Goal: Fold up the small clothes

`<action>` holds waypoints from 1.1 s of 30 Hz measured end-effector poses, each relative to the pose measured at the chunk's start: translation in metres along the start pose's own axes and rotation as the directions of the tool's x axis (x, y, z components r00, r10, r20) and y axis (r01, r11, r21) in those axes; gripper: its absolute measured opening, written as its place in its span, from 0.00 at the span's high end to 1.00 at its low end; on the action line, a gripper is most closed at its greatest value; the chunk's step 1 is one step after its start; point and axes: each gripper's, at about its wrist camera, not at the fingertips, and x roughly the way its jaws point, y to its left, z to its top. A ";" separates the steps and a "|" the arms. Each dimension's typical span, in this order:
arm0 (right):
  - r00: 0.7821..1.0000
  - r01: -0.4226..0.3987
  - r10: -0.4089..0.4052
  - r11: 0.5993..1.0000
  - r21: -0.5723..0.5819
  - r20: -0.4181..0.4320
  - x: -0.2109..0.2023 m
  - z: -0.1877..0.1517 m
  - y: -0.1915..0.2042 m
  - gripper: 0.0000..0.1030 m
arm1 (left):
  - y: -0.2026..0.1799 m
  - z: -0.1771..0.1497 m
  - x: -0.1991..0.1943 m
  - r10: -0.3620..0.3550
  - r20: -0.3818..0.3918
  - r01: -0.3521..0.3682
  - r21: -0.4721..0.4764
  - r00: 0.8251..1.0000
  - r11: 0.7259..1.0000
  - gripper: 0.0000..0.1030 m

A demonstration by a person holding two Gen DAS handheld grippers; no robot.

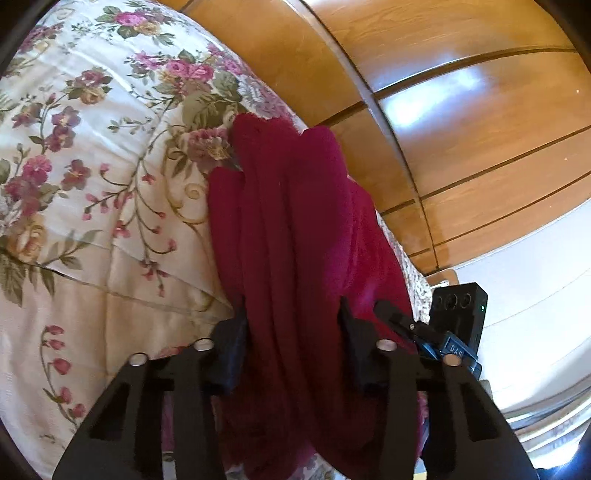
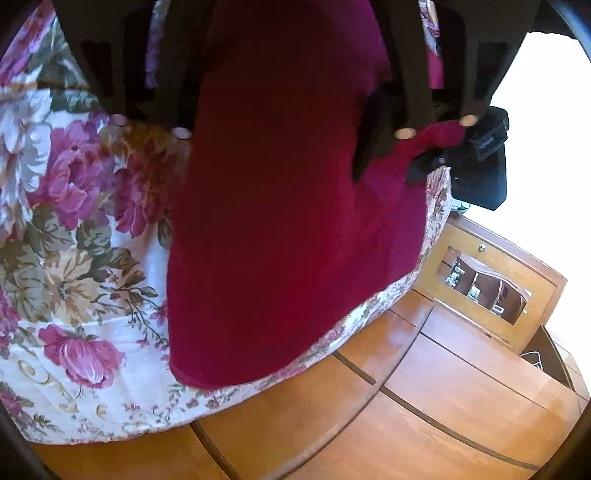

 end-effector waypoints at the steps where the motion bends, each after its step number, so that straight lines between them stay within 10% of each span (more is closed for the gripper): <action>1: 1.000 0.002 -0.002 1.000 -0.011 0.012 -0.005 -0.002 0.005 0.56 | -0.005 -0.001 -0.002 0.003 0.005 -0.003 0.017 1.000 1.000 0.64; 11: 0.967 0.132 -0.112 0.988 -0.075 0.231 -0.131 -0.035 0.021 0.60 | -0.118 -0.017 0.038 -0.060 -0.077 0.078 0.261 0.995 0.962 0.65; 19: 0.847 0.313 -0.331 0.943 0.112 0.417 -0.236 -0.079 -0.020 0.60 | -0.247 -0.046 0.140 -0.017 -0.207 0.124 0.514 0.978 0.849 0.65; 22: 0.792 0.401 -0.460 0.888 0.226 0.401 -0.244 -0.098 -0.051 0.59 | -0.271 -0.062 0.183 0.083 -0.224 0.072 0.605 0.971 0.793 0.65; 26: 0.768 0.473 -0.575 0.806 0.354 0.282 -0.227 -0.121 -0.103 0.51 | -0.276 -0.101 0.249 0.356 -0.118 -0.138 0.774 0.927 0.618 0.65; 29: 0.775 0.402 -0.547 0.814 0.419 0.318 -0.228 -0.140 -0.129 0.37 | -0.265 -0.105 0.251 0.390 -0.048 -0.222 0.756 0.920 0.616 0.41; 33: 0.760 0.422 -0.567 0.803 0.421 0.318 -0.234 -0.140 -0.132 0.20 | -0.269 -0.107 0.234 0.388 0.011 -0.260 0.760 0.922 0.596 0.40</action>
